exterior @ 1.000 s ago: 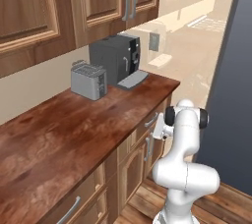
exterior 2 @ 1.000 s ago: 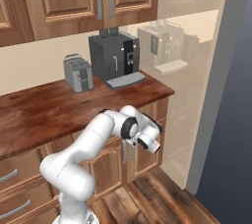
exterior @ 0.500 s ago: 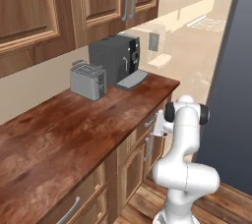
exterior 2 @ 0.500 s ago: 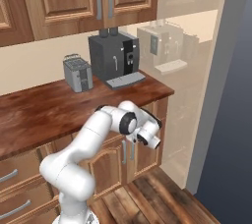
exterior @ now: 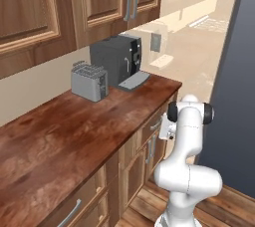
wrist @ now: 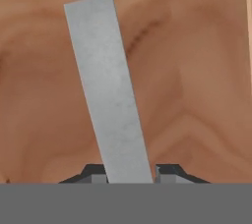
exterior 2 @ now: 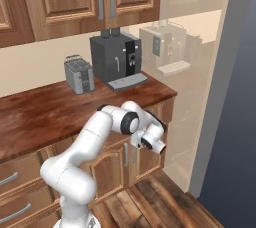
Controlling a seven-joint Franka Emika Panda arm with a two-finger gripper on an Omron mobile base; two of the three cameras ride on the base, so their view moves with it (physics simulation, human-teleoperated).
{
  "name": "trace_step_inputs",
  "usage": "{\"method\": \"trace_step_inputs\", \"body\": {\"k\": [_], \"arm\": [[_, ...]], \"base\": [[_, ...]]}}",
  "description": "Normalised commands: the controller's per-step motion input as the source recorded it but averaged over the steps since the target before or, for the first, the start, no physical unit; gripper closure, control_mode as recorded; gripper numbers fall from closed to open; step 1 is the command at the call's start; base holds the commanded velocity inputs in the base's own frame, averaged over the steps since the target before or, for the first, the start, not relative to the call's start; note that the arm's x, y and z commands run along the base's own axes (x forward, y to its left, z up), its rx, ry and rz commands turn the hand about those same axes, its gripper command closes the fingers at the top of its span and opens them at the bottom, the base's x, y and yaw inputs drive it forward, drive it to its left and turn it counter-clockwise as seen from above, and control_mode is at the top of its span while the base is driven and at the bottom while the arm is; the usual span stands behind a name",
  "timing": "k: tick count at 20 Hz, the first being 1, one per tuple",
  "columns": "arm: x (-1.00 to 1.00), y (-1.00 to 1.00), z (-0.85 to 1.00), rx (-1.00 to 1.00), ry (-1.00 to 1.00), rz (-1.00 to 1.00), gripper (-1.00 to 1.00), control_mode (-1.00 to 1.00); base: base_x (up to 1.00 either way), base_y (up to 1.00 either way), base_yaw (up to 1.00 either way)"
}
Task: Take a straw from the drawer in front and place it inside the glass cup on the dining counter.
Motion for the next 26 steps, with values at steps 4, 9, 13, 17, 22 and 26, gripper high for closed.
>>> {"method": "trace_step_inputs", "body": {"k": [4,9,13,17,22,26], "arm": [[-0.46,-1.0,0.0,0.01,-0.03,0.08,1.0,-1.0],[-0.54,-1.0,0.0,0.04,-0.04,0.12,1.0,-1.0],[-0.52,-1.0,0.0,0.08,-0.01,0.13,1.0,-1.0],[-0.56,-1.0,0.0,0.05,-0.01,0.12,1.0,-1.0],[-0.63,-1.0,0.0,0.05,-0.03,0.12,1.0,-1.0],[-0.51,-1.0,0.0,0.08,-0.01,0.13,1.0,-1.0]], "base": [[0.0,0.0,0.0],[0.0,0.0,0.0],[0.0,0.0,0.0],[0.0,0.0,0.0],[0.0,0.0,0.0],[0.0,0.0,0.0]]}}
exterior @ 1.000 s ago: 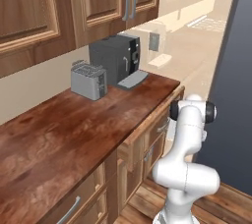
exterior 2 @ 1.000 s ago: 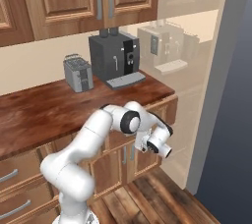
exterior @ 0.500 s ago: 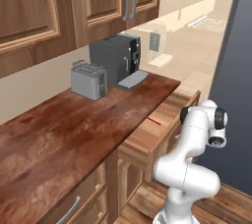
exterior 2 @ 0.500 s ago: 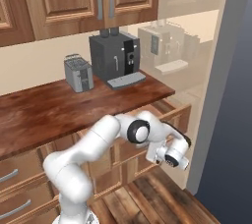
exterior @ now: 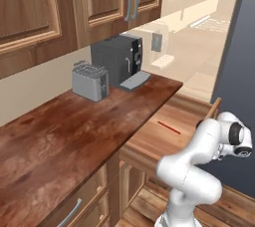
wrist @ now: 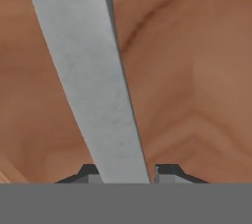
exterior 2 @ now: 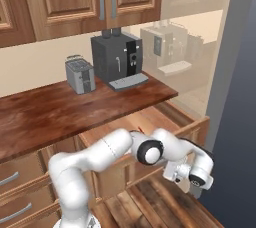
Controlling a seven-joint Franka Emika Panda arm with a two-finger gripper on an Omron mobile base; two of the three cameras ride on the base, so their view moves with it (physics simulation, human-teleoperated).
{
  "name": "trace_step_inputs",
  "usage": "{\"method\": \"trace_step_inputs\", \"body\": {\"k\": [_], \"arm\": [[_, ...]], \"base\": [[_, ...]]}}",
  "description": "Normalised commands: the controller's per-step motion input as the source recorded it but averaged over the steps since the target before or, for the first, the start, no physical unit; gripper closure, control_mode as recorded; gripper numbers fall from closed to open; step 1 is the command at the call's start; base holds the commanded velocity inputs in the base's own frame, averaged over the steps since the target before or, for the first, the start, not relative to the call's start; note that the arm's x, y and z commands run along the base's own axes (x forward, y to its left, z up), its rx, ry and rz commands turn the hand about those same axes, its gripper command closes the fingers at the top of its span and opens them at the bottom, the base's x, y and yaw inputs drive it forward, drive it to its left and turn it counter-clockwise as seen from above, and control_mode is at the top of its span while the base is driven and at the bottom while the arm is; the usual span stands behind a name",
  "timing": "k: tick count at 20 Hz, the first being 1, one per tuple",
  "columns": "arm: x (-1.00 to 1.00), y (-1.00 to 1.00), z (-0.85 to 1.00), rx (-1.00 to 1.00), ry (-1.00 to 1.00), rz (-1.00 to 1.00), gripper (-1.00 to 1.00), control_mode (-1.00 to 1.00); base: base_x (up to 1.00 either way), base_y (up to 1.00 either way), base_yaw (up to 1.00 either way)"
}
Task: Take a straw from the drawer in front and place it inside the glass cup on the dining counter.
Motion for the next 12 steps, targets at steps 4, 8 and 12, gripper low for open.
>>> {"method": "trace_step_inputs", "body": {"k": [4,8,12], "arm": [[-0.4,-1.0,0.0,0.08,0.0,0.12,1.0,-1.0],[-0.3,-1.0,0.0,0.04,0.0,0.07,1.0,-1.0],[-0.19,-0.64,0.06,0.01,0.02,0.03,-1.0,-1.0]], "base": [[0.0,0.0,0.0],[0.0,0.0,0.0],[0.0,0.0,0.0]]}}
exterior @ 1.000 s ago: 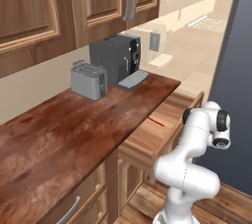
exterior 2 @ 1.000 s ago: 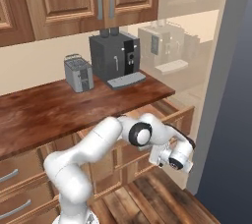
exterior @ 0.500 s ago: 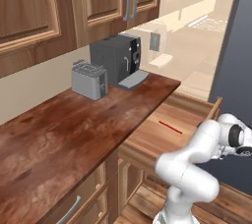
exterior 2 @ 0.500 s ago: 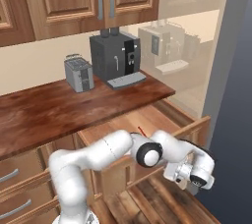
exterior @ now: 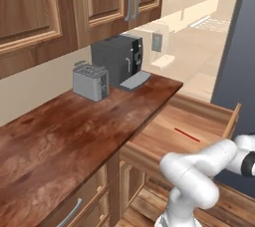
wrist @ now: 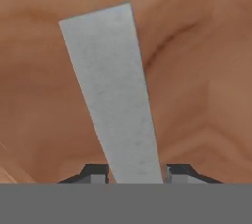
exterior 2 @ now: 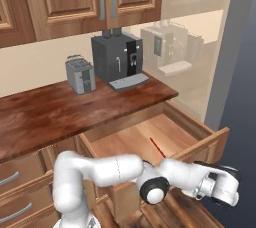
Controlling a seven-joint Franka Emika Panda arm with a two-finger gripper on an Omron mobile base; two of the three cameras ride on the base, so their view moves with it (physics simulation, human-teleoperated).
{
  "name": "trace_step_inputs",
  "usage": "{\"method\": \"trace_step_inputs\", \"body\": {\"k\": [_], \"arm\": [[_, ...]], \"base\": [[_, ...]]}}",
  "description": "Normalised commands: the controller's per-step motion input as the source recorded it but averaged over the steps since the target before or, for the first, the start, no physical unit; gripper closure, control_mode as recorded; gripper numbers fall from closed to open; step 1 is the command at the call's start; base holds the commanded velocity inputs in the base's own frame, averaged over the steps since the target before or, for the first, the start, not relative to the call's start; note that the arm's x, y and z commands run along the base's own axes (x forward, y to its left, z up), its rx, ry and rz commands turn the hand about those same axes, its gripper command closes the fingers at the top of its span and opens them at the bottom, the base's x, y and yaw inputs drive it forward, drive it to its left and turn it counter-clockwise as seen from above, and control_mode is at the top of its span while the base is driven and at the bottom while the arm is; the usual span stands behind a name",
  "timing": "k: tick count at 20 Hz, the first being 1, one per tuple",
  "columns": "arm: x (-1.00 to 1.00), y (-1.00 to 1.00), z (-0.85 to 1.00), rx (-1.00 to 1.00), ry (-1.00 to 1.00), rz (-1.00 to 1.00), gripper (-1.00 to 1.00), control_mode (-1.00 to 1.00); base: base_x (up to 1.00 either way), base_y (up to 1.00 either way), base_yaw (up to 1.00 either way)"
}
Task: Take a straw from the drawer in front and place it inside the glass cup on the dining counter.
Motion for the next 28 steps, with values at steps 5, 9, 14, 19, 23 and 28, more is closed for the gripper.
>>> {"method": "trace_step_inputs", "body": {"k": [5,9,14,19,23,28], "arm": [[-0.83,-0.22,0.1,-0.13,-0.22,0.03,-1.0,-1.0],[-1.0,-0.06,0.48,-0.22,-0.39,0.05,-1.0,-1.0],[-1.0,-0.03,0.99,-0.18,-0.37,0.06,-1.0,-1.0],[-1.0,0.56,1.0,-0.24,-0.38,0.02,-1.0,-1.0],[-1.0,1.0,1.0,-0.33,-0.49,0.01,-1.0,-1.0],[-1.0,0.95,0.95,-0.31,-0.47,0.0,-1.0,-1.0]], "base": [[0.0,0.0,0.0],[0.0,0.0,0.0],[0.0,0.0,0.0],[0.0,0.0,0.0],[0.0,0.0,0.0],[0.0,0.0,0.0]]}}
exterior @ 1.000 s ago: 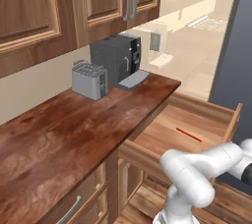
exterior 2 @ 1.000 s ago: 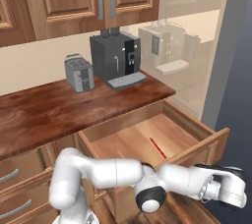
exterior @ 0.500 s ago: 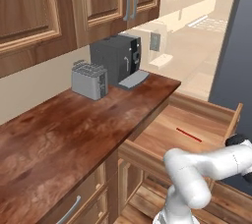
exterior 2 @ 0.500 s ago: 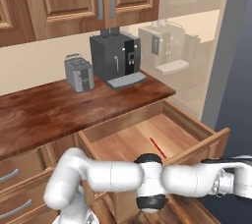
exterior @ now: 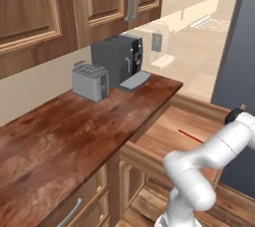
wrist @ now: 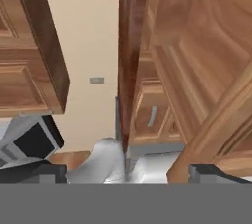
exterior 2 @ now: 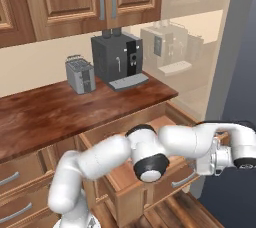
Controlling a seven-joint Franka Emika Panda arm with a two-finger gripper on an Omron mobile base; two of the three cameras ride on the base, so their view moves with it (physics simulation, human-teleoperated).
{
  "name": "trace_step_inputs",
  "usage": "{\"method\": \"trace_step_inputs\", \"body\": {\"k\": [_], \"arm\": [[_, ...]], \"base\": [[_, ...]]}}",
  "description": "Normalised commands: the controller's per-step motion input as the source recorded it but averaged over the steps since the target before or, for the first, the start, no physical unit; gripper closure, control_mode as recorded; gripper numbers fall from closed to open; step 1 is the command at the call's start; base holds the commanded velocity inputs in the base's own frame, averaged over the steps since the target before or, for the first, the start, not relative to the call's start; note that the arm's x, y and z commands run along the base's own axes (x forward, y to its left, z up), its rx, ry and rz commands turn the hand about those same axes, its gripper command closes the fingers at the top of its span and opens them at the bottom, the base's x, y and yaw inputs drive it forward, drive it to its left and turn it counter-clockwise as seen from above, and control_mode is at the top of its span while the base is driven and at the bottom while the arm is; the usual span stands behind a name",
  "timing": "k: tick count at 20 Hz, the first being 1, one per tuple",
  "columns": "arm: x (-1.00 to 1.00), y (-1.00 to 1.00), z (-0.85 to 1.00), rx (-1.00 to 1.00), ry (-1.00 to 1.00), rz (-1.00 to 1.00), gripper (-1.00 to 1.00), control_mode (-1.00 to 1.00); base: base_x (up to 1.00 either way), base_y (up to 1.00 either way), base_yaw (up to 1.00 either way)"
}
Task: Take a straw from the drawer in front and place it inside the glass cup on the dining counter.
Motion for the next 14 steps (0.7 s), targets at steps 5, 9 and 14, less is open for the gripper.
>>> {"method": "trace_step_inputs", "body": {"k": [5,9,14], "arm": [[-1.0,0.82,0.67,-0.3,-0.49,0.04,-1.0,-1.0],[-0.76,0.79,0.04,-0.36,-0.46,0.08,-1.0,-1.0],[0.24,0.66,-0.13,-0.29,-0.3,0.16,-1.0,-1.0]], "base": [[0.0,0.0,0.0],[0.0,0.0,0.0],[0.0,0.0,0.0]]}}
